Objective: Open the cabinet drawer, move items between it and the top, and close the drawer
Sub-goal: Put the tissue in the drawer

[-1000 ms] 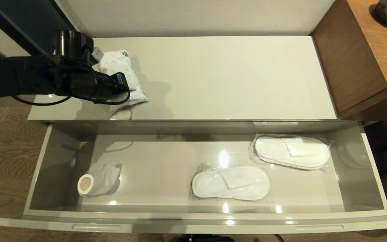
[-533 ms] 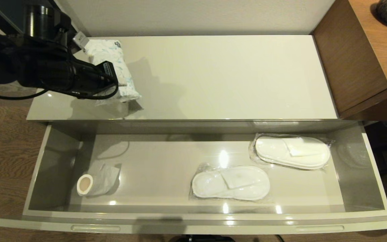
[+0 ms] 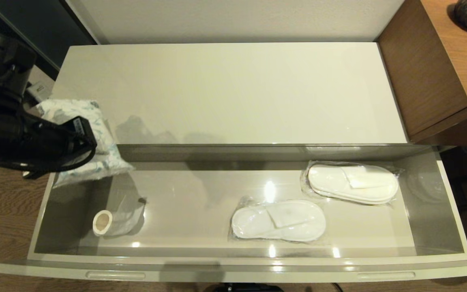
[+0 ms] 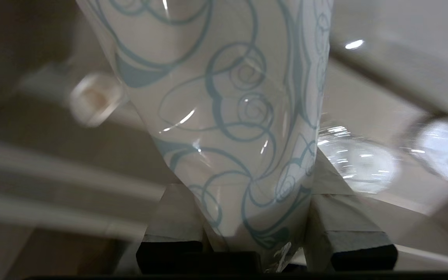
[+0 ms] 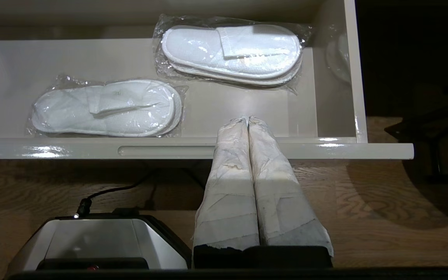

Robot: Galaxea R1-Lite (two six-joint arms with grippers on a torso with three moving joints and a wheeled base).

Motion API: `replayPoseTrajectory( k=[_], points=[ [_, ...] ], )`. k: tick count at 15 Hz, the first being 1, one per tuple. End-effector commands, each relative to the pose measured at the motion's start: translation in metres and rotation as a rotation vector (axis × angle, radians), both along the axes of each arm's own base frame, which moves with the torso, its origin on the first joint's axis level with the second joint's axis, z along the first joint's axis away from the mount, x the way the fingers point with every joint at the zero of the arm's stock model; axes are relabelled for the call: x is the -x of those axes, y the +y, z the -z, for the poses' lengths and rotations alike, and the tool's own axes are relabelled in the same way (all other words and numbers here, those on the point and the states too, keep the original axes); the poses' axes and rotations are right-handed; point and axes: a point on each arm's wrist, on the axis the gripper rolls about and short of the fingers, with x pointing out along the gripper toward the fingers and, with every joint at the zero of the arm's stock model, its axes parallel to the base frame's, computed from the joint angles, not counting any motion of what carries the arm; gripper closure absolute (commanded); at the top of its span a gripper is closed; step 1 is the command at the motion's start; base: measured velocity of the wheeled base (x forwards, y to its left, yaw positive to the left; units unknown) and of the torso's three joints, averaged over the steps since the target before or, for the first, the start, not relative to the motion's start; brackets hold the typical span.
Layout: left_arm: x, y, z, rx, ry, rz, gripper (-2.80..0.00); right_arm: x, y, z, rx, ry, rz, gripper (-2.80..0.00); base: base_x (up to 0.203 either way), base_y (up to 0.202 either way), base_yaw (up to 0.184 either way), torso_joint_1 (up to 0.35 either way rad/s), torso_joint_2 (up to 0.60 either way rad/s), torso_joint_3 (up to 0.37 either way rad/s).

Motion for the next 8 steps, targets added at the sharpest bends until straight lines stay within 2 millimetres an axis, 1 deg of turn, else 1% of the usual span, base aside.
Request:
replayPoseTrajectory(
  k=[1, 3, 4, 5, 7, 8],
  points=[
    [0.036, 0.015, 0.010, 0.005, 0.090, -0.148, 0.00, 0.000, 0.000, 0.000, -0.001, 0.001, 0.001, 0.00, 0.000, 0.000, 0.000, 0.000, 0.00, 0.000],
    [0.042, 0.019, 0.016, 0.021, 0.138, -0.193, 0.00, 0.000, 0.000, 0.000, 0.004, 0.001, -0.003, 0.00, 0.000, 0.000, 0.000, 0.000, 0.00, 0.000],
    [0.047, 0.021, 0.028, 0.051, 0.218, -0.255, 0.00, 0.000, 0.000, 0.000, 0.004, 0.001, -0.003, 0.00, 0.000, 0.000, 0.000, 0.000, 0.00, 0.000],
    [0.048, 0.022, 0.031, 0.060, 0.239, -0.274, 0.00, 0.000, 0.000, 0.000, 0.010, 0.000, -0.004, 0.00, 0.000, 0.000, 0.000, 0.000, 0.00, 0.000],
    [0.041, 0.023, 0.057, 0.083, 0.352, -0.312, 0.00, 0.000, 0.000, 0.000, 0.037, -0.003, -0.015, 0.00, 0.000, 0.000, 0.000, 0.000, 0.00, 0.000],
    [0.031, 0.023, 0.067, 0.097, 0.400, -0.330, 0.00, 0.000, 0.000, 0.000, 0.036, -0.001, -0.015, 0.00, 0.000, 0.000, 0.000, 0.000, 0.00, 0.000]
  ],
)
